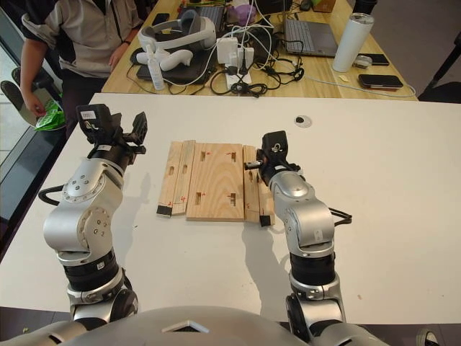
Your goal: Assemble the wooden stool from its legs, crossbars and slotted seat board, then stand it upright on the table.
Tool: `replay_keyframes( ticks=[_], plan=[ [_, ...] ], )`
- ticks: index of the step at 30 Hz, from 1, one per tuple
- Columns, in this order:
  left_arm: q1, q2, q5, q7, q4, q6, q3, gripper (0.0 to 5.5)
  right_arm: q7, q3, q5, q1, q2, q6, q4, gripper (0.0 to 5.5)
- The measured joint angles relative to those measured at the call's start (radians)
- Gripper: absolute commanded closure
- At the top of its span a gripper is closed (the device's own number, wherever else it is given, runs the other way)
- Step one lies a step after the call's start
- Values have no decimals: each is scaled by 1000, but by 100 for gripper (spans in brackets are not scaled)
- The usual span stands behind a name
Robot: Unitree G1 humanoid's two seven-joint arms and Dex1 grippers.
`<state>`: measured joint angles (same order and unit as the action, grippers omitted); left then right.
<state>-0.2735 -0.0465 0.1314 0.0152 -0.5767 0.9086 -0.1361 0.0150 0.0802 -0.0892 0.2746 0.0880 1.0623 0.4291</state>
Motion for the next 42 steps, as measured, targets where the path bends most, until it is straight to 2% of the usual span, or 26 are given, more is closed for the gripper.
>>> replay_keyframes(
  ticks=[7, 31, 42],
  plan=[
    [16, 7, -1, 9, -2, -12, -1, 278, 12, 16, 48, 1, 36, 12, 39, 512],
    [6, 4, 0, 8, 26, -54, 8, 278, 35, -31, 49, -23, -60, 13, 13, 512],
    [-12, -16, -1, 0, 39, -58, 11, 278, 40, -65, 57, -32, -54, 35, 7, 512]
  ],
)
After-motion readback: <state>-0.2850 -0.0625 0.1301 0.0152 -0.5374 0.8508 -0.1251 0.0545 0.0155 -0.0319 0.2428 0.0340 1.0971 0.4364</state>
